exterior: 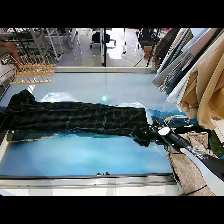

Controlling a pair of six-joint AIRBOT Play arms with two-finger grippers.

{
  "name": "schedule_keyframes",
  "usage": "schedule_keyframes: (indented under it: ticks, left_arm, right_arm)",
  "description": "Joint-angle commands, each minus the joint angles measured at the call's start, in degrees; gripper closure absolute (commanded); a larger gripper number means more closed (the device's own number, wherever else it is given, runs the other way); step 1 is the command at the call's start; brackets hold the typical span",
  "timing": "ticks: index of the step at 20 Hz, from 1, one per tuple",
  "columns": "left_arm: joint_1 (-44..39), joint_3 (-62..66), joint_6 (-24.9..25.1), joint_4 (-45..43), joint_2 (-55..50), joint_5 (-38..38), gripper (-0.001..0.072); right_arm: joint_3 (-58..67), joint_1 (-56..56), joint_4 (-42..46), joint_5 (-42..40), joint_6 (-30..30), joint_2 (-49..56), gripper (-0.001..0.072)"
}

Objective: Fold the clothes and pants, and hang the long-sleeved shirts on hangers.

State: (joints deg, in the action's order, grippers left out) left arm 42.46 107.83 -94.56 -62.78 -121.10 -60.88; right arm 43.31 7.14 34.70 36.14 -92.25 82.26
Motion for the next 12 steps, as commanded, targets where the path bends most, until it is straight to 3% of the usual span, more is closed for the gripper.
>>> schedule_keyframes:
  ticks: [1, 2, 4, 5, 6, 7, 9, 10, 12]
  left_arm:
    - [-0.2, -0.1, -0.7, 0.5, -0.6, 2.8, 0.0272]
    - [-0.3, -0.1, -0.6, 1.3, -0.6, 3.4, 0.0383]
    - [-0.4, -0.1, -0.7, 2.6, -0.7, 4.5, 0.0639]
    - [-0.5, -0.1, -0.6, 3.5, -0.7, 4.9, 0.0691]
    - [-0.5, -0.1, -0.6, 5.5, -0.7, 5.4, 0.0691]
    - [-0.4, -0.1, -0.6, 8.4, -0.7, 6.1, 0.0692]
    - [0.0, 0.0, 0.2, 18.1, -0.6, 7.0, 0.0693]
    - [0.5, 0.2, 3.1, 25.8, -0.6, 7.1, 0.0693]
    - [2.1, 0.2, 9.9, 43.9, -0.3, 6.0, 0.0694]
  right_arm:
    - [-0.5, 2.0, -3.6, -8.2, -2.3, 4.4, 0.0130]
    - [-0.5, 1.9, -5.7, -10.1, -2.2, 4.9, 0.0137]
    - [0.3, 1.9, -6.0, -12.4, -2.2, 4.9, 0.0280]
    - [0.9, 1.9, -5.9, -12.9, -2.2, 4.9, 0.0317]
    - [1.4, 1.9, -5.8, -13.6, -2.2, 4.9, 0.0354]
    - [2.1, 1.9, -5.1, -14.0, -1.7, 4.9, 0.0481]
    - [3.8, 1.8, -4.3, -15.4, -1.6, 4.9, 0.0664]
    - [5.2, 1.8, -4.0, -16.3, -1.0, 4.9, 0.0697]
    - [9.9, 1.5, -2.3, -16.0, 3.6, 4.7, 0.0699]
